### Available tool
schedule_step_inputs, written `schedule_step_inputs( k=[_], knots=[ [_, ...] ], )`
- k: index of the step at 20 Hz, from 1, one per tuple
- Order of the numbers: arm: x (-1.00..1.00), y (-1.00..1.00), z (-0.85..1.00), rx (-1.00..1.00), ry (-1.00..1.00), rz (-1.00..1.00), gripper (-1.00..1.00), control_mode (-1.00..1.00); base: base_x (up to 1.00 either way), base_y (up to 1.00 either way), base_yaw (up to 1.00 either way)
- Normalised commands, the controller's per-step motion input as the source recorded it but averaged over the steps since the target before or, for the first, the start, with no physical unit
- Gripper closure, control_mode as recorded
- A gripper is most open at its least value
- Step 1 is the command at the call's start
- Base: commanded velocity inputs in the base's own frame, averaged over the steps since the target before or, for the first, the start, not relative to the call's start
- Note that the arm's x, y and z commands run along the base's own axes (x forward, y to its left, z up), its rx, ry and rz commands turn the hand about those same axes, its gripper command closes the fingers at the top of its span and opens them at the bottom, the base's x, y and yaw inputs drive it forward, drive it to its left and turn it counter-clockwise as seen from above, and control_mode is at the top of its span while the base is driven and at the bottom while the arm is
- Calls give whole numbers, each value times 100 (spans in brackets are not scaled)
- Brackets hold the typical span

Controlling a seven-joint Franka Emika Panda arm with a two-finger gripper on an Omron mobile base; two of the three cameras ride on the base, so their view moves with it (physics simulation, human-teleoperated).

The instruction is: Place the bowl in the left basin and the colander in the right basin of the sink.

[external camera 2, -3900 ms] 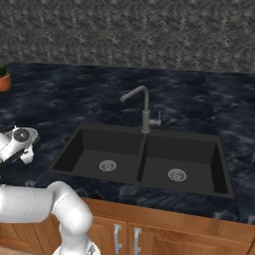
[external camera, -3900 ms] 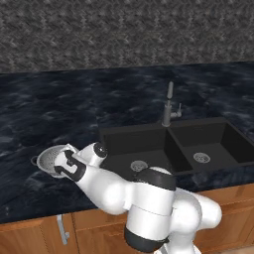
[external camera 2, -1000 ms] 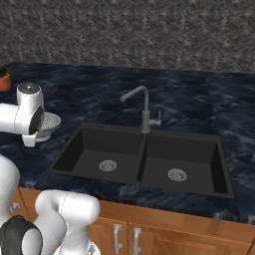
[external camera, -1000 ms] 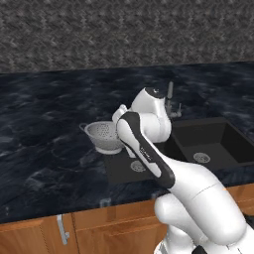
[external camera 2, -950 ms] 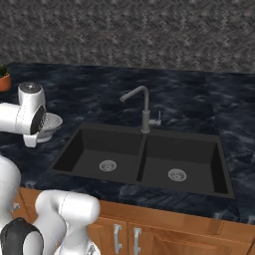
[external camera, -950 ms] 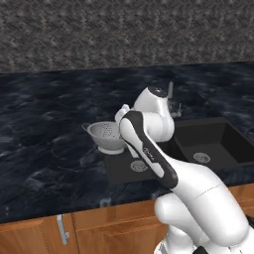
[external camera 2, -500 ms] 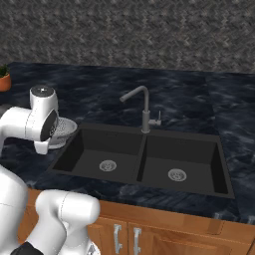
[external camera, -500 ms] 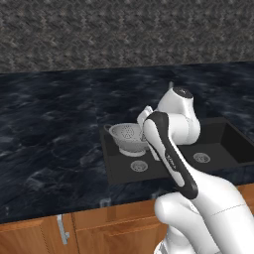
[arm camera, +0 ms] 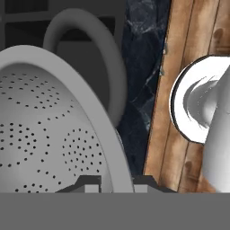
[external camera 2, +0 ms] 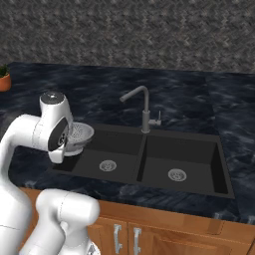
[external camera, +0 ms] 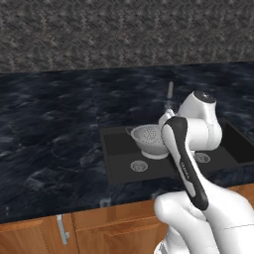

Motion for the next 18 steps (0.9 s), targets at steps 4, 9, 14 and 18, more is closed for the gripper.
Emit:
schedule_step_inputs(
  k=[4,9,14,18],
  knots=[
    [-13,-55,0,-9,-2,-6,100,-100,0,0,0],
    [-6,-54,0,-8,-2,-8,100,-100,0,0,0],
    [0,-52,0,-3,0,-7,100,-100,0,0,0],
    [0,-39,0,0,0,-1,100,-100,0,0,0]
  ],
)
